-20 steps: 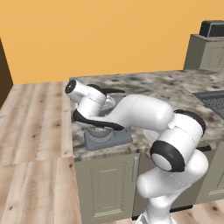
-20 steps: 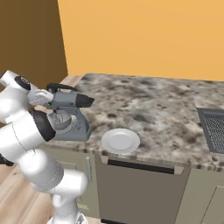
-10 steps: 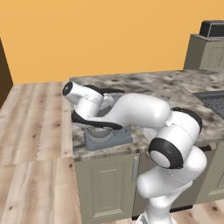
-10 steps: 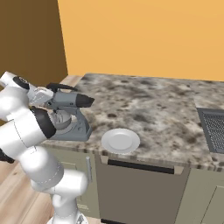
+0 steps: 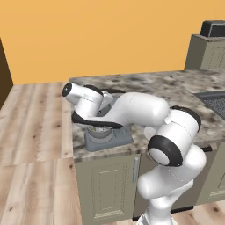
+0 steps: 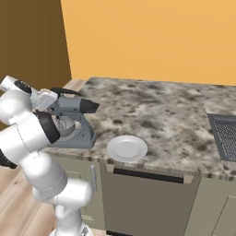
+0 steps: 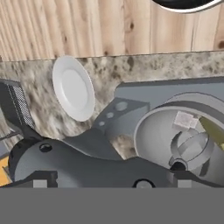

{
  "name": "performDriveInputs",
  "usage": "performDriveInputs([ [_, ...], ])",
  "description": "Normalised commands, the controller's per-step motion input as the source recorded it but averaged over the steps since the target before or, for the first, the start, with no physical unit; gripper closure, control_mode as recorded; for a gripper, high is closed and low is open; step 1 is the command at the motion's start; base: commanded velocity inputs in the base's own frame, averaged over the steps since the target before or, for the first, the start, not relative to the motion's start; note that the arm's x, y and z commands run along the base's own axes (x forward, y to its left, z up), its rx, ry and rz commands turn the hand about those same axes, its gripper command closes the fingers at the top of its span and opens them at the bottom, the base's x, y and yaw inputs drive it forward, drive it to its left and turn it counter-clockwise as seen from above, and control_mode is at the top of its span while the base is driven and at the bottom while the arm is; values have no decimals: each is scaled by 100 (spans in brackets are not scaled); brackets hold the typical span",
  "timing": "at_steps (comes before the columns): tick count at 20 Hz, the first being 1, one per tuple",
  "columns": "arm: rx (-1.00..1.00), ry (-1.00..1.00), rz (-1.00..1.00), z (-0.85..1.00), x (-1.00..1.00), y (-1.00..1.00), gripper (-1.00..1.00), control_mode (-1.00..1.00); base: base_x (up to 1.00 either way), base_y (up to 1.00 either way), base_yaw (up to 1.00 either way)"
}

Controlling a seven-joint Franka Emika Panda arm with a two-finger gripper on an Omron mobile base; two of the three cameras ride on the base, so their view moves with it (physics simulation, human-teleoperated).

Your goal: Add butter and sugar cubes to the stand mixer bowl and then turn on the stand mixer to begin making frosting.

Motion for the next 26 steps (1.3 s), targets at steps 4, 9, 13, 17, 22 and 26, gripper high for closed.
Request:
performDriveInputs([
  [4, -4, 3, 9, -2, 7, -8, -100, -100, 0, 0, 0],
  [9, -4, 3, 9, -19, 2, -13, -100, -100, 0, 0, 0],
  [13, -3, 5, 8, -32, 2, -18, -100, -100, 0, 0, 0],
  [17, -1, 2, 7, -6, 11, -4, -100, -100, 0, 0, 0],
  [22, 0, 2, 4, 0, 22, 0, -100, -100, 0, 0, 0],
  [26, 0, 1, 2, 0, 24, 0, -100, -100, 0, 0, 0],
])
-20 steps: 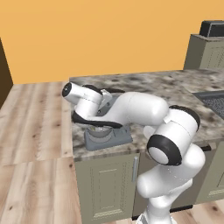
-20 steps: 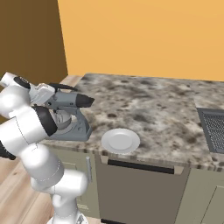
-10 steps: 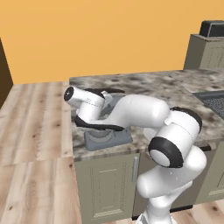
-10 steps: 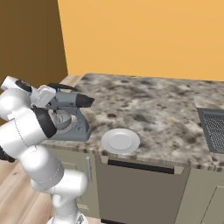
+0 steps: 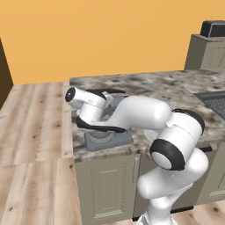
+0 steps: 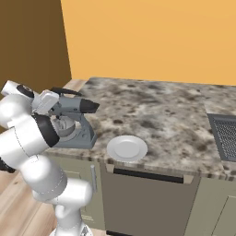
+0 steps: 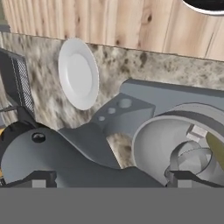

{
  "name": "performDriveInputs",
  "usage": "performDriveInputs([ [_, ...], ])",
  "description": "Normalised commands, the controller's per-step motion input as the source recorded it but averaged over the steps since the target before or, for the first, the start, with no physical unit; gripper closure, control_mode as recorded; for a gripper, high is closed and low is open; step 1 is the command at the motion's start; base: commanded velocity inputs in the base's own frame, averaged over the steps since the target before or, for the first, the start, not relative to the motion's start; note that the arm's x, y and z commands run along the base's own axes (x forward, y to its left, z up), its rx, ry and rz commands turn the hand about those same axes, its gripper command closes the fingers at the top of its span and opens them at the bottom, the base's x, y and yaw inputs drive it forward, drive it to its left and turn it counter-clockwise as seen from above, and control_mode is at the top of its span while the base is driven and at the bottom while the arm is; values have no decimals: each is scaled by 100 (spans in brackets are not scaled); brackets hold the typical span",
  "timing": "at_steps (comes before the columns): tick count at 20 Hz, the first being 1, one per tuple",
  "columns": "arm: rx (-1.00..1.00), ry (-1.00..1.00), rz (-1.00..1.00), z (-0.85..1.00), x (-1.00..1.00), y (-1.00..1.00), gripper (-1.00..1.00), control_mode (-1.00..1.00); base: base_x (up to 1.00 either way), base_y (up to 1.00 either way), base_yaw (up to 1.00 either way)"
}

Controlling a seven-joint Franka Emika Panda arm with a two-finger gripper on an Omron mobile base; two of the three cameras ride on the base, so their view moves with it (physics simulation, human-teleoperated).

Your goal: Add butter and sugar cubes to the stand mixer bowl and then turn on the stand mixer to begin making frosting.

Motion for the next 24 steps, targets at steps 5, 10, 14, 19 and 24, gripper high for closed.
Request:
performDriveInputs([
  [5, 0, 3, 0, 1, 28, 0, -100, -100, 0, 0, 0],
  [10, 0, 2, 0, 0, 40, 0, 100, -100, 0, 0, 0],
  [14, 0, 4, 0, 0, 45, 0, 100, -100, 0, 0, 0],
  [19, 0, 4, 0, 0, 34, 0, 100, -100, 0, 0, 0],
  [24, 0, 7, 0, 0, 31, 0, 100, -100, 0, 0, 0],
])
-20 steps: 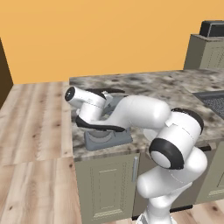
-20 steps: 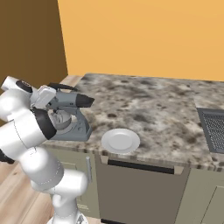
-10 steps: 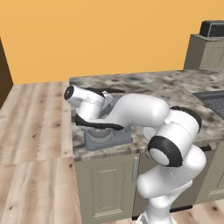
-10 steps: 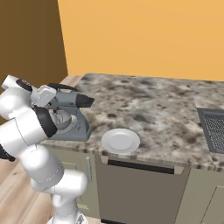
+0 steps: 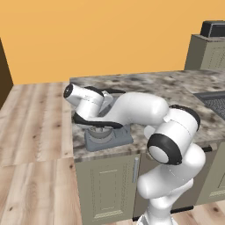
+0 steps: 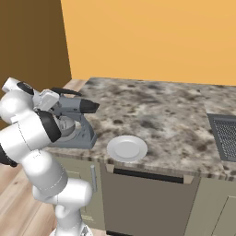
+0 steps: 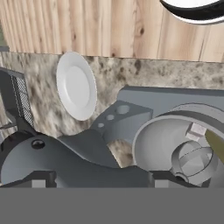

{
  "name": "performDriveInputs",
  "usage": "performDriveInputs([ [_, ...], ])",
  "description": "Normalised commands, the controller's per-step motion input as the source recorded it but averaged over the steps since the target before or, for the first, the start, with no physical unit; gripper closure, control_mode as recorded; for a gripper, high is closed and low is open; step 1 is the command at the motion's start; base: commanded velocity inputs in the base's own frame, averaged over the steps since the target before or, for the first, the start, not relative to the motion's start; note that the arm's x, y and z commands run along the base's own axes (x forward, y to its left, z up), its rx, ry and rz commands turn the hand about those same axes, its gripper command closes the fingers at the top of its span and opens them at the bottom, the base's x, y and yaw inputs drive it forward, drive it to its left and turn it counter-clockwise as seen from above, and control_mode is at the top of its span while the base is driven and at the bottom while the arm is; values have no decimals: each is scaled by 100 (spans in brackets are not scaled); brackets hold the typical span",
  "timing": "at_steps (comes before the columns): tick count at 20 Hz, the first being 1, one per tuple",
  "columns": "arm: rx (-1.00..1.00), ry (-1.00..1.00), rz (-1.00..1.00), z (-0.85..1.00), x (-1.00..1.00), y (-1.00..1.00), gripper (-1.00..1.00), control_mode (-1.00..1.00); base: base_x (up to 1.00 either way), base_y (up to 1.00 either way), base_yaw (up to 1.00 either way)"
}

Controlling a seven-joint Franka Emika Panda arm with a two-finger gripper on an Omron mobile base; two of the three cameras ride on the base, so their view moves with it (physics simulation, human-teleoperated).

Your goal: Add butter and sugar cubes to the stand mixer bowl and then turn on the stand mixer to begin making frosting.

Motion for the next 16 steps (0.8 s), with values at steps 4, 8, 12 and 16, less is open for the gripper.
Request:
performDriveInputs([
  [4, 7, 11, 0, 0, 27, 0, 100, -100, 0, 0, 0],
  [8, 13, 12, 1, 0, 24, -5, 100, -100, 0, 0, 0],
  [12, 13, 11, 1, -1, 17, -6, 100, -100, 0, 0, 0],
  [16, 12, 11, 2, -12, 12, -7, 100, -100, 0, 0, 0],
])
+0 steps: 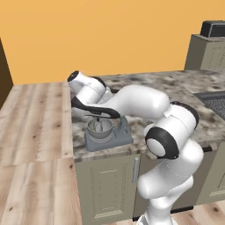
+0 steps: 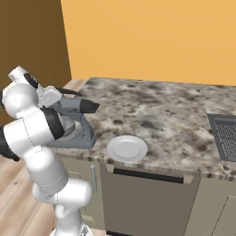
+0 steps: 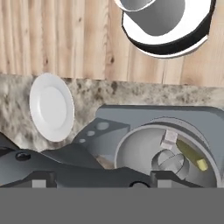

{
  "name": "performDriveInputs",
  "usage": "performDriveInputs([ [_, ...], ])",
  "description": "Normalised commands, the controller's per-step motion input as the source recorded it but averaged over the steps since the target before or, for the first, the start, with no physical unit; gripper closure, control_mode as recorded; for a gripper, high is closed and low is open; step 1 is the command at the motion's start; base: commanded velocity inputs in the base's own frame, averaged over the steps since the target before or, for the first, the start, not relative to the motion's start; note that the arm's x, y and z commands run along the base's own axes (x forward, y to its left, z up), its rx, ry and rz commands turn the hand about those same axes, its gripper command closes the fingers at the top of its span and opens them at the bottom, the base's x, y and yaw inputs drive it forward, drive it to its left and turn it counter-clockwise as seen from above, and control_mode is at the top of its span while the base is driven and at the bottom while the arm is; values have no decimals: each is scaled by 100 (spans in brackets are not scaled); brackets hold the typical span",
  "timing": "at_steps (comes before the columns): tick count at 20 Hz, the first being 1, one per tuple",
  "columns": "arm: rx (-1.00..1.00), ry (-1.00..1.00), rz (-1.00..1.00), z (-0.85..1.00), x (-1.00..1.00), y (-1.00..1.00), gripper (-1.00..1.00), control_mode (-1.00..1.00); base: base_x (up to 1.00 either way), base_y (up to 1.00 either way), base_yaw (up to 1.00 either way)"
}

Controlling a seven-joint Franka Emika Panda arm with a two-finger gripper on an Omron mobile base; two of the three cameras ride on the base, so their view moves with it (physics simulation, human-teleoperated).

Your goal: Add butter and sugar cubes to the stand mixer bowl and then turn on the stand mixer to begin making frosting.

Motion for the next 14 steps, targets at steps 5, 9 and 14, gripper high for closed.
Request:
performDriveInputs([
  [5, 10, 9, 2, -11, 11, -16, 100, -100, 0, 0, 0],
  [9, 10, 7, 2, -1, 8, -22, 100, -100, 0, 0, 0],
  [14, 12, 5, 2, 0, 4, -36, 100, -100, 0, 0, 0],
])
